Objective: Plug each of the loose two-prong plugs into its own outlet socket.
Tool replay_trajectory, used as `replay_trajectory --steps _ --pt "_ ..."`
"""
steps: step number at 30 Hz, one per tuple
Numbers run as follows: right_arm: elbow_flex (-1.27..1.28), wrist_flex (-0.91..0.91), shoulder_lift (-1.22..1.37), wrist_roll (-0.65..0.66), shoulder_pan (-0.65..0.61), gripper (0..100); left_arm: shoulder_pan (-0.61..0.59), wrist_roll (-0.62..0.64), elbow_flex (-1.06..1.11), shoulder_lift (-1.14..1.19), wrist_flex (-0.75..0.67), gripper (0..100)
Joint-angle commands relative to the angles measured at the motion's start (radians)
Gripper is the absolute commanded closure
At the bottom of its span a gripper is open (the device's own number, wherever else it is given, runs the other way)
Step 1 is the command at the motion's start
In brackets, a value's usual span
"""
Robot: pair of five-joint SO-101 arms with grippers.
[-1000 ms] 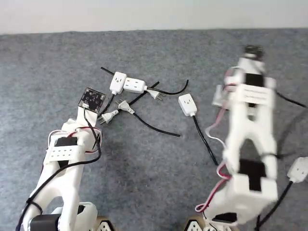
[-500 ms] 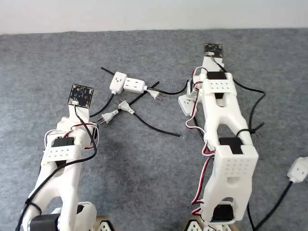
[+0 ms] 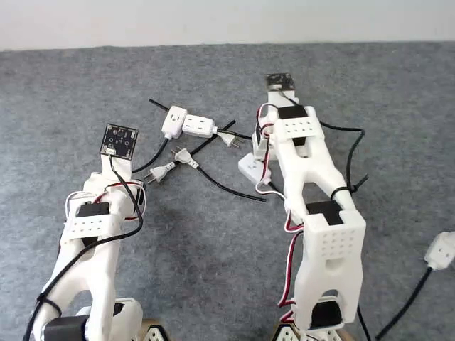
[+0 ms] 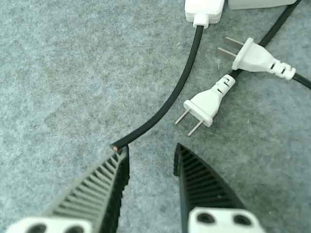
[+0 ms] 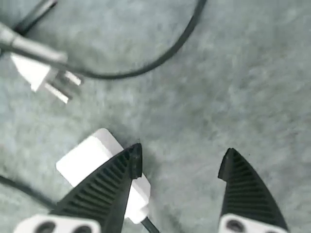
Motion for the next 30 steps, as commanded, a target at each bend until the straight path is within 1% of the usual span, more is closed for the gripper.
replay_trajectory --steps 1,7,12,16,18,22,26,28,30 --pt "-0.038 0.070 -0.047 0.044 -0.012 73.8 -0.003 0.005 -0.005 -0.020 -0.021 86" --pt "-0.037 0.174 -0.128 0.051 -0.012 80.1 -0.003 0.003 -0.005 -0.020 -0.021 86" --pt "-0.018 0.285 -0.200 0.060 -0.007 82.4 -0.003 0.003 -0.005 -0.020 -0.021 86" --pt "0.077 0.305 -0.219 0.117 -0.002 84.4 -0.003 0.003 -0.005 -0.020 -0.021 86" --pt "0.144 0.303 -0.252 0.176 0.013 86.0 -0.003 0.002 -0.005 -0.020 -0.021 86" --pt "0.315 0.269 -0.410 0.296 0.064 87.7 -0.003 0.002 -0.005 -0.020 -0.021 86" --pt "0.594 0.131 -0.641 0.359 0.116 87.6 -0.003 0.002 -0.005 -0.020 -0.021 86" --pt "0.729 0.068 -0.748 0.400 0.173 87.6 -0.003 0.002 -0.005 -0.020 -0.021 86" --pt "0.841 0.022 -0.839 0.448 0.265 87.6 -0.003 0.002 -0.005 -0.020 -0.021 86"
